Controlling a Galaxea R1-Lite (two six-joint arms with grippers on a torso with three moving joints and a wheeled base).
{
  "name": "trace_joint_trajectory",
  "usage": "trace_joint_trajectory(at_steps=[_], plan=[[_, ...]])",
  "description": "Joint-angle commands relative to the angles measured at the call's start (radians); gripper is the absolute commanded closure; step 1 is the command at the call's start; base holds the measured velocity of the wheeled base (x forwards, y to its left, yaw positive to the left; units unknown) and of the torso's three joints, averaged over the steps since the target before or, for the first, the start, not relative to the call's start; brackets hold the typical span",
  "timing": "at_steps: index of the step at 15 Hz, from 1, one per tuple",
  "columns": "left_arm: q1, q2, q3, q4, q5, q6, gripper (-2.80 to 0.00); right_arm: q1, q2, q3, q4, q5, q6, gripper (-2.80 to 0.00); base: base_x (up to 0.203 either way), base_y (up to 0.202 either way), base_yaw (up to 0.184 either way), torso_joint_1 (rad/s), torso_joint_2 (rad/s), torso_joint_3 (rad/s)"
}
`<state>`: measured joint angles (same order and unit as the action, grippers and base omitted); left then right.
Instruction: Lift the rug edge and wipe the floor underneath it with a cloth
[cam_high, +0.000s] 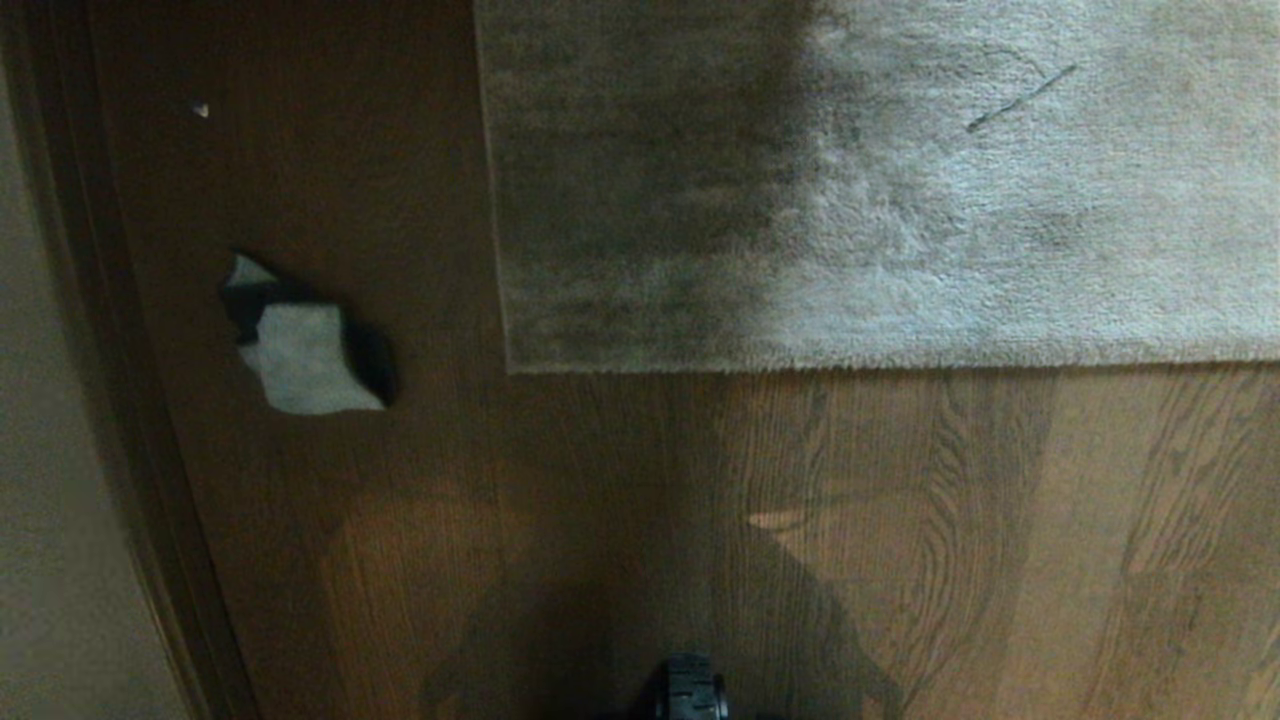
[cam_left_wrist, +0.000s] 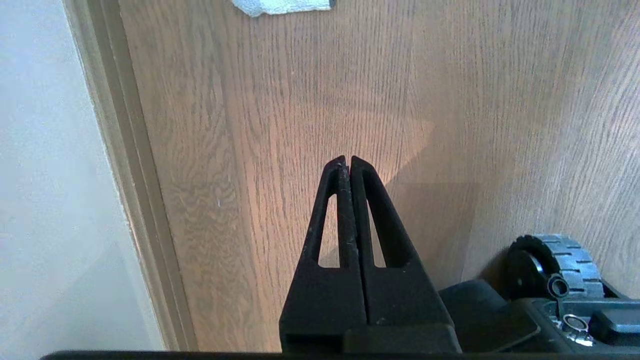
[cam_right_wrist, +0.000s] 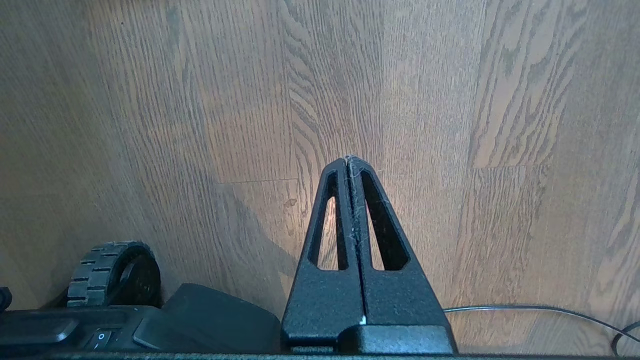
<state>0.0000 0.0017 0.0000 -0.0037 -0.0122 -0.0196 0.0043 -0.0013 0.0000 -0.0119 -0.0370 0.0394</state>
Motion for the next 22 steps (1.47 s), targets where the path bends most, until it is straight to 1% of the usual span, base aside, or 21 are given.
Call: trace_joint_trajectory(at_steps=[1,7,11,22], plan=[[0.000,-0.002,0.000,-0.001,0.000,0.000,0.00,0.001,0.001,0.000,0.000,0.000,0.001,0.00,0.000,0.000,0.000,0.000,0.00,0.000],[0.000,-0.002,0.000,0.001,0.000,0.004,0.00,0.000,0.001,0.000,0.000,0.000,0.001,0.00,0.000,0.000,0.000,0.000,0.00,0.000],[0.000,-0.002,0.000,0.001,0.000,0.019,0.00,0.000,0.001,0.000,0.000,0.000,0.001,0.00,0.000,0.000,0.000,0.000,0.00,0.000],[0.000,-0.002,0.000,0.001,0.003,0.018,0.00,0.000,0.001,0.000,0.000,0.000,0.001,0.00,0.000,0.000,0.000,0.000,0.00,0.000]])
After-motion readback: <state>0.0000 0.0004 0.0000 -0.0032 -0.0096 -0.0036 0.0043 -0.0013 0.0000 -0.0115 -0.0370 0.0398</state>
